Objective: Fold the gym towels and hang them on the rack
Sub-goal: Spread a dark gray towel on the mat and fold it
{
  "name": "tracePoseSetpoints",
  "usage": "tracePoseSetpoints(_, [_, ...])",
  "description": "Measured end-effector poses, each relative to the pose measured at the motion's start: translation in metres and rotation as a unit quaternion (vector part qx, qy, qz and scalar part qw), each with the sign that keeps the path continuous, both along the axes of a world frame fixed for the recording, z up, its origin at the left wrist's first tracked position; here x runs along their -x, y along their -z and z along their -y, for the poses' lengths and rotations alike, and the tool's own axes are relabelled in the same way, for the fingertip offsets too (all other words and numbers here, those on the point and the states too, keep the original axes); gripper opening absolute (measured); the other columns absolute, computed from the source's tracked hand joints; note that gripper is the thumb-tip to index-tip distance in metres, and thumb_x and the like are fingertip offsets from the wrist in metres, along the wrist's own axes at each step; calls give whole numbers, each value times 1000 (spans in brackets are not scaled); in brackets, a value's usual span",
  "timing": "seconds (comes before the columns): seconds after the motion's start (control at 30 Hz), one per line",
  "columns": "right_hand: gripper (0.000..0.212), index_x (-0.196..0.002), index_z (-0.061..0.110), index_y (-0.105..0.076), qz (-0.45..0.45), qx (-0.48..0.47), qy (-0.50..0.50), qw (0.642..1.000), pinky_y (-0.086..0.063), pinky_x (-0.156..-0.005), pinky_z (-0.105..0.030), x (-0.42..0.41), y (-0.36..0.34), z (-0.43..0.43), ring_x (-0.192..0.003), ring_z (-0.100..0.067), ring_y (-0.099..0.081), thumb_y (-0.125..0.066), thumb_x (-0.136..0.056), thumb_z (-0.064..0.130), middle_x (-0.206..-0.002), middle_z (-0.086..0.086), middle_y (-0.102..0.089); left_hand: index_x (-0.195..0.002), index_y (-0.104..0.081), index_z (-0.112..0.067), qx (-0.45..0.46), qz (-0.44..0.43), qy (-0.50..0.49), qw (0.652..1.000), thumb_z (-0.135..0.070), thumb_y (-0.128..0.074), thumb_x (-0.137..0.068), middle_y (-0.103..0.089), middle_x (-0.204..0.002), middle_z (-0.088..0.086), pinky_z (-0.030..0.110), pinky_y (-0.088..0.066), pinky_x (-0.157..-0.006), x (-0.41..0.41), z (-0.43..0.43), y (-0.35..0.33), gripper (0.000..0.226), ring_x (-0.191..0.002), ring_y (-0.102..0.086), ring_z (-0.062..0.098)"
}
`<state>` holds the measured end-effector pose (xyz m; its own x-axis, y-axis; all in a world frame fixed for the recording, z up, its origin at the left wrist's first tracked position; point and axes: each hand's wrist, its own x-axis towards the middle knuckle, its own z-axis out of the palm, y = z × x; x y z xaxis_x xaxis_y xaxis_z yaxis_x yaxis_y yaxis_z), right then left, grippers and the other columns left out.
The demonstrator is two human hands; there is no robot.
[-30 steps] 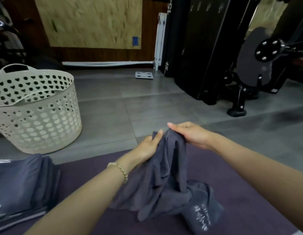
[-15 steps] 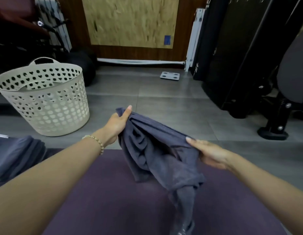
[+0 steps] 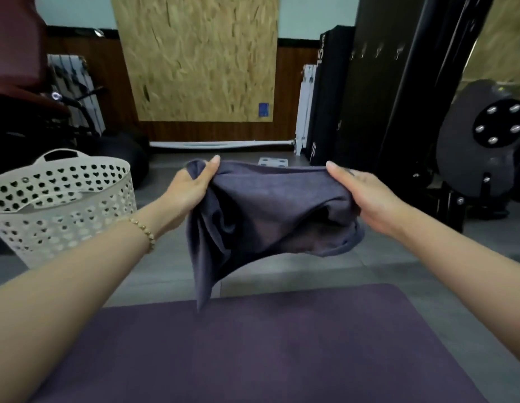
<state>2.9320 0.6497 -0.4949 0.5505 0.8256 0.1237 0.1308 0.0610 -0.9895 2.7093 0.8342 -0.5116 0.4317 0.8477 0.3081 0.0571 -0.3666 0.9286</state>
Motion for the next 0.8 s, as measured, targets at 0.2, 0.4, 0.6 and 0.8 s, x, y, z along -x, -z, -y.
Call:
tracePoseSetpoints(0.2, [46,-78,-3,-70,29,226,-24,973,-45,-59,-15,58,177,40,-66,-9,-62,-62,-88,41,-71,-5,-71,-82,-65,3,86,-248,70,962,-50,-56,-89,-69,-78,20,32,-49,-65,73,30,167,54,-72,-66,23])
tracePoseSetpoints(0.4, [46,-66,16,-67,23,452,-115,885,-42,-62,-18,110,337,87,-65,-5,-57,-57,-86,56,-70,6,-64,-92,-66,-8,239,-455,126,849,-51,-59,-87,-61,-83,5,20,-44,-59,139,69,330,44,-71,-59,14])
tracePoseSetpoints(0.6, [39,-89,15,-68,-54,468,-158,868,-51,-77,-25,97,381,82,-85,-13,-65,-42,-99,42,-95,0,-71,-91,-66,-29,82,-654,150,737,-65,-30,-93,-62,-117,-4,36,-33,-104,137,74,381,52,-122,-46,25])
tracePoseSetpoints(0.8, [11,-94,16,-65,103,402,-37,909,-45,-80,-21,58,409,70,-89,-15,-54,-71,-85,19,-93,1,-56,-86,-59,-9,109,-399,139,900,-34,-45,-99,-62,-89,5,25,-37,-78,53,100,406,32,-95,-60,26])
